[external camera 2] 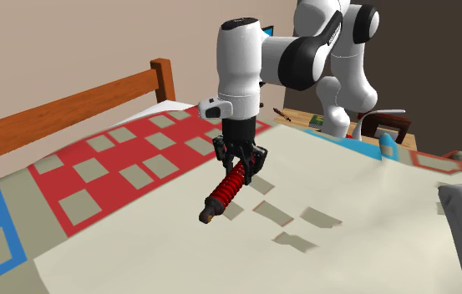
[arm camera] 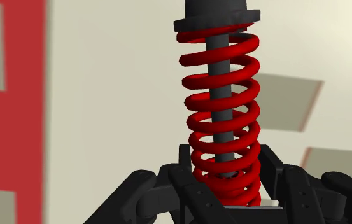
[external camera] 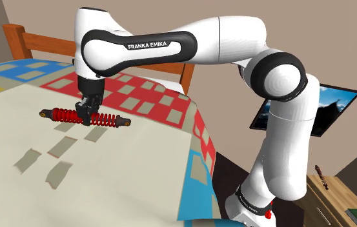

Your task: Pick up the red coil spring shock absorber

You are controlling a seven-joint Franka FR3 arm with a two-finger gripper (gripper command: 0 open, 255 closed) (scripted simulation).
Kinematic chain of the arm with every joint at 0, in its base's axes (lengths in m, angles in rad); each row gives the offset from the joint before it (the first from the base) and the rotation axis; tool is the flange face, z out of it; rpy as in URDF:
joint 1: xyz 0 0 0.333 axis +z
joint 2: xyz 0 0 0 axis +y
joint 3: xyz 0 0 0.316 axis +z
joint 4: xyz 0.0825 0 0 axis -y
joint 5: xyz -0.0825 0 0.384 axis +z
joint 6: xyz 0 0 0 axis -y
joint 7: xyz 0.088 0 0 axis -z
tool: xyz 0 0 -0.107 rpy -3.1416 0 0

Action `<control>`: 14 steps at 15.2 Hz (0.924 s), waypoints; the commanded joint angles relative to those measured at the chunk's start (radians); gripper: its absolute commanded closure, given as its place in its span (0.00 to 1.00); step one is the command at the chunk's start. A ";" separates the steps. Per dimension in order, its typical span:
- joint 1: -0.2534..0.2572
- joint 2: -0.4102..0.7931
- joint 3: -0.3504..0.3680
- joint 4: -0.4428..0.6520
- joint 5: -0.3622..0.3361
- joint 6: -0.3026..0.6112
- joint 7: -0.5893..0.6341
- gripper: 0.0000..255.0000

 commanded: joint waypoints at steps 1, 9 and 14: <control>0.000 0.001 0.000 0.000 0.000 0.000 0.000 1.00; 0.001 -0.007 0.001 0.070 0.001 -0.078 0.003 1.00; 0.004 -0.006 0.002 0.140 0.000 -0.146 0.007 1.00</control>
